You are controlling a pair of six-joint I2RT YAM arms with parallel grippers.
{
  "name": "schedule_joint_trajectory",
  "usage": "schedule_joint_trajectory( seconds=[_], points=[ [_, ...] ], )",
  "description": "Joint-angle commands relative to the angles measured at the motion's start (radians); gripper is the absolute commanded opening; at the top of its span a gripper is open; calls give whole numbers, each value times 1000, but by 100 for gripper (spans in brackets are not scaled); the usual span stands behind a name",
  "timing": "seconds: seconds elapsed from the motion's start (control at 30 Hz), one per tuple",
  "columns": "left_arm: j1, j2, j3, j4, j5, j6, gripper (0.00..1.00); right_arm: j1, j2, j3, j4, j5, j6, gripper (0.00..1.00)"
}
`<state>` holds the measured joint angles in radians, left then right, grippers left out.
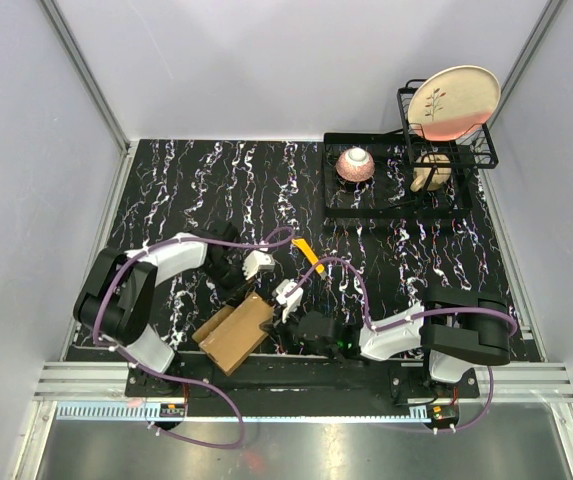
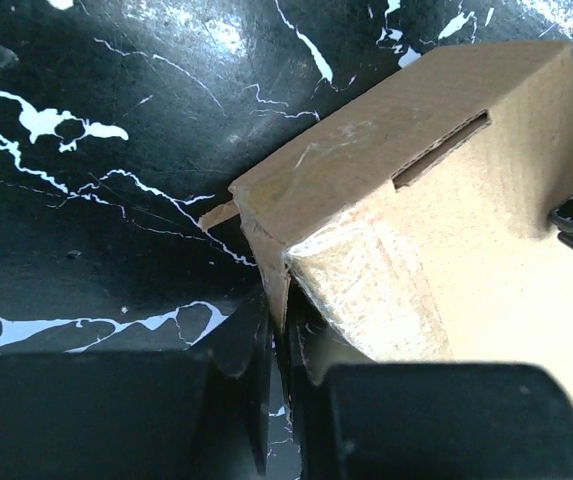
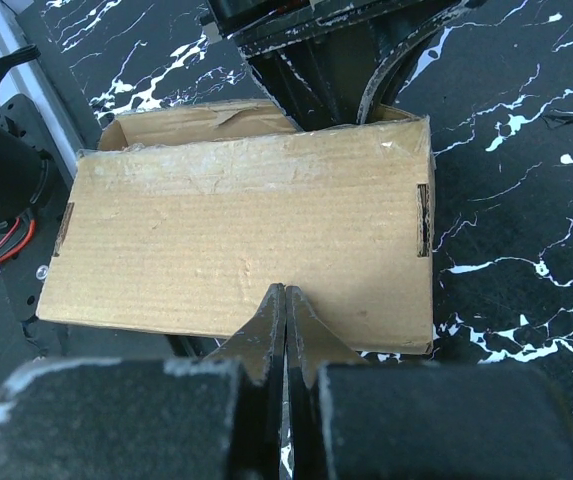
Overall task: Unpack the express box
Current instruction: Open the express box at the center of the board.
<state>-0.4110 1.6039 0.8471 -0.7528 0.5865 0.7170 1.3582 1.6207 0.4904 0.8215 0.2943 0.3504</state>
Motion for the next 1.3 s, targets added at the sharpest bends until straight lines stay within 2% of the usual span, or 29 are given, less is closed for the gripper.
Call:
schedule_joint_trajectory(
  seconds=[0.0, 0.03, 0.17, 0.4, 0.5, 0.57, 0.67, 0.7, 0.8, 0.83, 0.87, 0.9, 0.93, 1.0, 1.03, 1.1, 1.17, 1.27],
  points=[
    [-2, 50, 6, 30, -25, 76, 3, -11, -5, -41, -78, 22, 21, 0],
    [3, 48, 16, 24, -25, 76, 0, -11, -11, -42, -78, 22, 22, 0],
    [43, -25, 128, -20, -24, 71, 0, -10, -31, -46, -79, 28, 21, 0],
    [43, -263, 372, -103, -91, 44, 0, -11, -71, -42, -81, 69, 5, 0],
    [-11, -359, 386, -102, -218, 61, 0, -16, -85, -33, -81, 91, 13, 0],
    [-20, -430, 344, -63, -308, 84, 0, -21, -114, -39, -81, 115, 19, 0],
    [-26, -566, 218, 55, -424, 195, 0, -74, -221, -75, -102, 161, 54, 10],
    [-28, -609, 183, 85, -428, 225, 0, -129, -287, -85, -111, 155, 73, 11],
    [-92, -774, 43, 220, -511, 289, 0, -240, -407, -116, -116, 45, 162, 19],
    [-156, -800, -23, 301, -558, 294, 0, -269, -430, -112, -116, 25, 163, 29],
    [-185, -834, -49, 340, -658, 292, 0, -271, -449, -104, -113, -19, 148, 35],
    [-210, -837, -63, 369, -697, 282, 0, -271, -464, -95, -108, -49, 133, 42],
    [-235, -834, -60, 385, -718, 233, 0, -271, -460, -78, -101, -79, 119, 58],
    [-250, -805, -40, 386, -760, 175, 0, -271, -428, -73, -55, -158, 90, 76],
    [-259, -794, -14, 389, -781, 120, 0, -271, -412, -70, -26, -182, 69, 88],
    [-261, -777, 15, 389, -780, 70, 0, -271, -375, -72, 11, -250, 52, 99],
    [-267, -788, 35, 394, -766, 38, 0, -271, -363, -85, 77, -293, 15, 100],
    [-291, -799, 47, 382, -778, 22, 0, -269, -372, -78, 88, -291, -28, 100]
  ],
)
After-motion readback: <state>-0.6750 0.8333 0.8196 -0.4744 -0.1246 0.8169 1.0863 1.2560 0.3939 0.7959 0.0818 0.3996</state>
